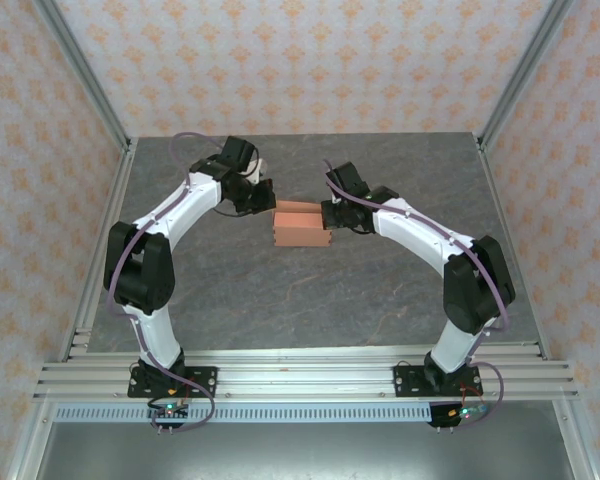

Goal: Fold the paper box

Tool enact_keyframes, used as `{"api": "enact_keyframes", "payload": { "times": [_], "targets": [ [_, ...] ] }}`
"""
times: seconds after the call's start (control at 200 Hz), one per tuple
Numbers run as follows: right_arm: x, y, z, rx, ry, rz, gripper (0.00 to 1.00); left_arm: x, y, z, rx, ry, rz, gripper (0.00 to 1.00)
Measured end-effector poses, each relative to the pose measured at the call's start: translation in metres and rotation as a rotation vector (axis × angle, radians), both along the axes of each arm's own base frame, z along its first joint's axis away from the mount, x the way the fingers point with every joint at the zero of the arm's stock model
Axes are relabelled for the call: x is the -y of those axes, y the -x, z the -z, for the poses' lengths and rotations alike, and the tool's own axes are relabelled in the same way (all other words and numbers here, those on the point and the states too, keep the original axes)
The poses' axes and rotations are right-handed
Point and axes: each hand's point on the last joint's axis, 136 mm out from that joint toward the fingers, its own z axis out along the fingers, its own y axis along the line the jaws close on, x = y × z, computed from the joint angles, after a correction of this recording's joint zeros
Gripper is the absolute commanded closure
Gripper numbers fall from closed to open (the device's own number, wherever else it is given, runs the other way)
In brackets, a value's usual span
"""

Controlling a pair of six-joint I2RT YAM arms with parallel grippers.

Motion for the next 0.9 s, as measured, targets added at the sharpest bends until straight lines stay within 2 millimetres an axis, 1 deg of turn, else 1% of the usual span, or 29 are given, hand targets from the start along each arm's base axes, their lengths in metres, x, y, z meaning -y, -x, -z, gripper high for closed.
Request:
{"api": "enact_keyframes", "payload": {
  "times": [0.46,0.901],
  "targets": [
    [0.0,-0.001,0.0,0.003,0.002,0.002,1.0,0.001,-0.008,0.001,-0.026,0.084,-0.049,1.0],
    [0.002,0.0,0.002,0.003,0.01,0.007,1.0,0.005,-0.014,0.004,-0.007,0.122,-0.071,1.0]
  ]
}}
